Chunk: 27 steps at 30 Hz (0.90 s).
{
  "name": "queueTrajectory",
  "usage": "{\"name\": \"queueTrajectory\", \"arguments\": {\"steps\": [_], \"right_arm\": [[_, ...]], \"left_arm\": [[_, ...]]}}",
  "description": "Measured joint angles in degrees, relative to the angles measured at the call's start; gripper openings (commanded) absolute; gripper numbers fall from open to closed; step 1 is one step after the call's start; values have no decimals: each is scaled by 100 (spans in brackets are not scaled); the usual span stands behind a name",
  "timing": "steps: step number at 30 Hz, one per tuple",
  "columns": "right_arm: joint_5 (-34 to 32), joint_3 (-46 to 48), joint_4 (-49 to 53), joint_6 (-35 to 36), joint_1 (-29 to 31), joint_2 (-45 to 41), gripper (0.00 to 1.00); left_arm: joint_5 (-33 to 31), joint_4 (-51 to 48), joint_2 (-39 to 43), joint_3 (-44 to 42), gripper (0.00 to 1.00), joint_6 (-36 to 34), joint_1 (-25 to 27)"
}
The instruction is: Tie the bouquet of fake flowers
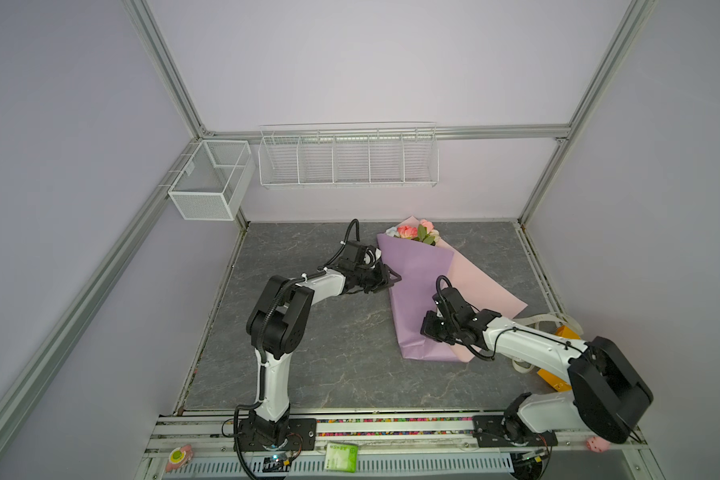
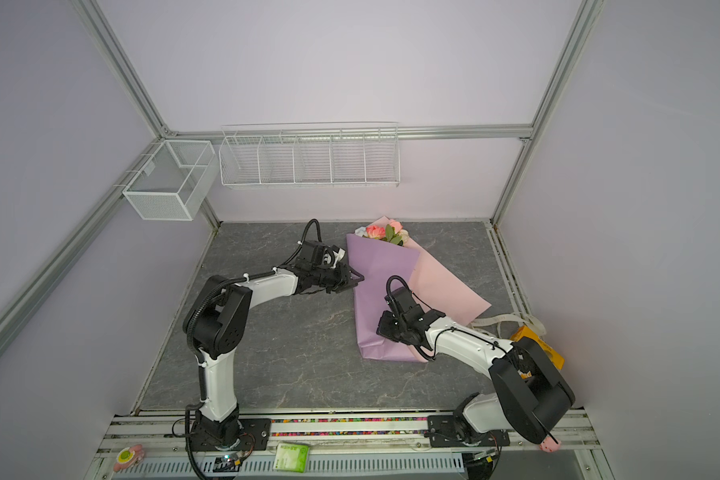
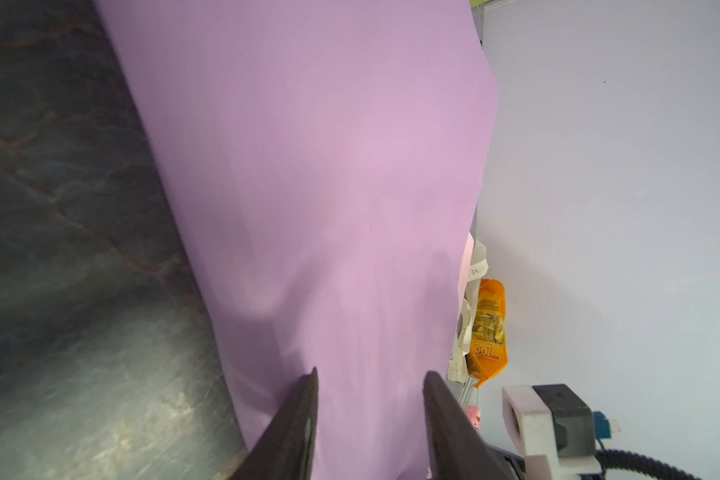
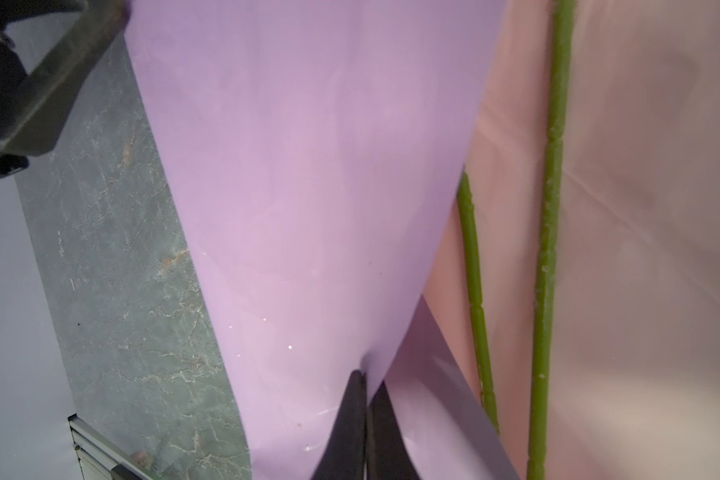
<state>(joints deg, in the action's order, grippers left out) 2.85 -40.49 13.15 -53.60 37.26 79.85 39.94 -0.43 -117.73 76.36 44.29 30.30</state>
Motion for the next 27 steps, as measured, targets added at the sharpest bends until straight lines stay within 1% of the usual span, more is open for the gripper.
{"name": "queueTrajectory", "arguments": {"steps": [4, 9, 16, 23, 27], "right_arm": [[4, 0, 46, 2, -2, 0, 6], [22, 0, 140, 4, -2, 0, 6], [127, 37, 234, 63, 0, 0, 6], [208, 72, 273, 138, 0, 0, 6], [260, 74, 273, 157, 2, 7, 6]], "left_arm": [[-72, -57, -439, 304, 40, -125, -39], [-127, -164, -774, 345, 40, -188, -205], [-103, -348, -778, 702, 47, -433, -417], [-17, -713, -546, 793, 44, -640, -407], [68, -697, -363, 573, 43, -625, -389]]}}
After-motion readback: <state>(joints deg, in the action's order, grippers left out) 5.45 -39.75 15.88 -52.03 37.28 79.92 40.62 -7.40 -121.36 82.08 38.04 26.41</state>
